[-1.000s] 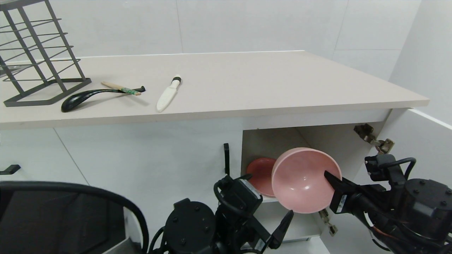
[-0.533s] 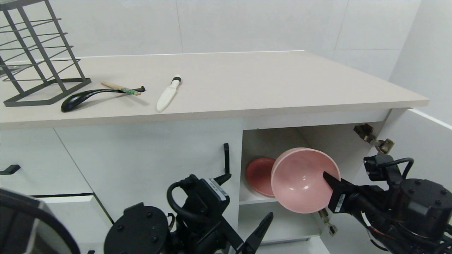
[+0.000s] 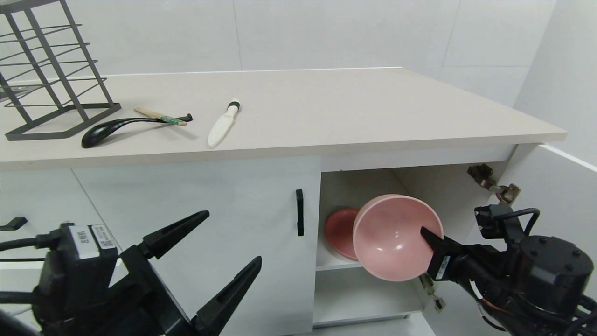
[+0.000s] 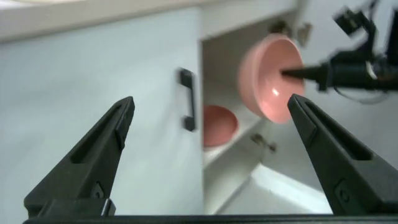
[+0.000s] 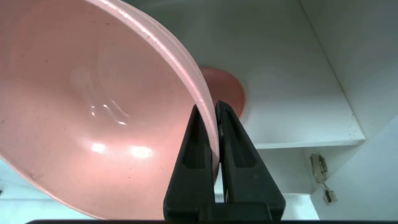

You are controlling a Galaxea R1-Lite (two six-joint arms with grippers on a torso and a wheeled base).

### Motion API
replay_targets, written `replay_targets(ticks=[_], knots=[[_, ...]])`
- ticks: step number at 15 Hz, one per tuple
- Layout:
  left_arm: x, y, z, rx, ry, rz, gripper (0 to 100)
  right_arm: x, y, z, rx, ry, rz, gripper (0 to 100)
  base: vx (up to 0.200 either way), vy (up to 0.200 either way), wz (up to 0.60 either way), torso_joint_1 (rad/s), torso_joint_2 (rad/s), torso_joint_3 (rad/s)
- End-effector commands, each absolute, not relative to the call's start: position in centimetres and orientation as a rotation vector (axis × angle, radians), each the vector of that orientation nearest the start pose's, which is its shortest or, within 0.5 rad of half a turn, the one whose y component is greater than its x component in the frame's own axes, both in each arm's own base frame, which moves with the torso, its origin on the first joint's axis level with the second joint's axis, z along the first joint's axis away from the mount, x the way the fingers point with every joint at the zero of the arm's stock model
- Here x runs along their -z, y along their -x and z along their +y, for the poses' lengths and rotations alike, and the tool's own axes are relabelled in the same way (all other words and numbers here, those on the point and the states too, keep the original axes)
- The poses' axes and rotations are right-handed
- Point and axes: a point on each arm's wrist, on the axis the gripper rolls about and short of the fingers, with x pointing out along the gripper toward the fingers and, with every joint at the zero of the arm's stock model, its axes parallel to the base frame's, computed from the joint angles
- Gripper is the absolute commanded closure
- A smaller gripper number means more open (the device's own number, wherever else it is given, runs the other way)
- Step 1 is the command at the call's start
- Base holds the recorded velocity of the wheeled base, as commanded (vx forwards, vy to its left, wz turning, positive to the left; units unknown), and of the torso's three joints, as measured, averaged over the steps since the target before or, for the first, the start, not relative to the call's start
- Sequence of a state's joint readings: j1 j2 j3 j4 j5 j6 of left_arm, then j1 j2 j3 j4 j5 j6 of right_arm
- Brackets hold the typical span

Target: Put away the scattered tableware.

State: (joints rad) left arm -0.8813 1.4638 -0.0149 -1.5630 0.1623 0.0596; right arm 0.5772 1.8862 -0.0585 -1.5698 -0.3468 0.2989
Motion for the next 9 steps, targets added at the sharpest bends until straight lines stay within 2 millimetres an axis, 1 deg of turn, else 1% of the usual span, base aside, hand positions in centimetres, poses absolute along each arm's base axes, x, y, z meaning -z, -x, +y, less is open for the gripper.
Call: replay_targets(ticks=[1,3,5,7,9], knots=[[-14.9,-10.7,-11.3,0.674,0.0,-0.142,0,-6.7,-18.4,11.1,-0.192,-0.157,0.288,100,0.0,0.0,0.0,0.0,0.0,0.0],[-15.0,-11.2,-10.6,0.611,-0.072,-0.16,0,-6.5,-18.0,10.6,-0.184,-0.111,0.304,100,0.0,0.0,0.0,0.0,0.0,0.0],[-15.2,-11.3,-9.8,0.563,-0.13,-0.182,0,-6.4,-17.9,10.6,-0.185,-0.117,0.31,100,0.0,0.0,0.0,0.0,0.0,0.0],[-15.6,-10.1,-9.0,0.578,-0.144,-0.187,0,-6.1,-18.0,11.3,-0.191,-0.199,0.328,100,0.0,0.0,0.0,0.0,0.0,0.0],[-16.4,-8.9,-8.0,0.603,-0.137,-0.239,0,-4.7,-19.0,11.7,-0.167,-0.216,0.372,100,0.0,0.0,0.0,0.0,0.0,0.0]])
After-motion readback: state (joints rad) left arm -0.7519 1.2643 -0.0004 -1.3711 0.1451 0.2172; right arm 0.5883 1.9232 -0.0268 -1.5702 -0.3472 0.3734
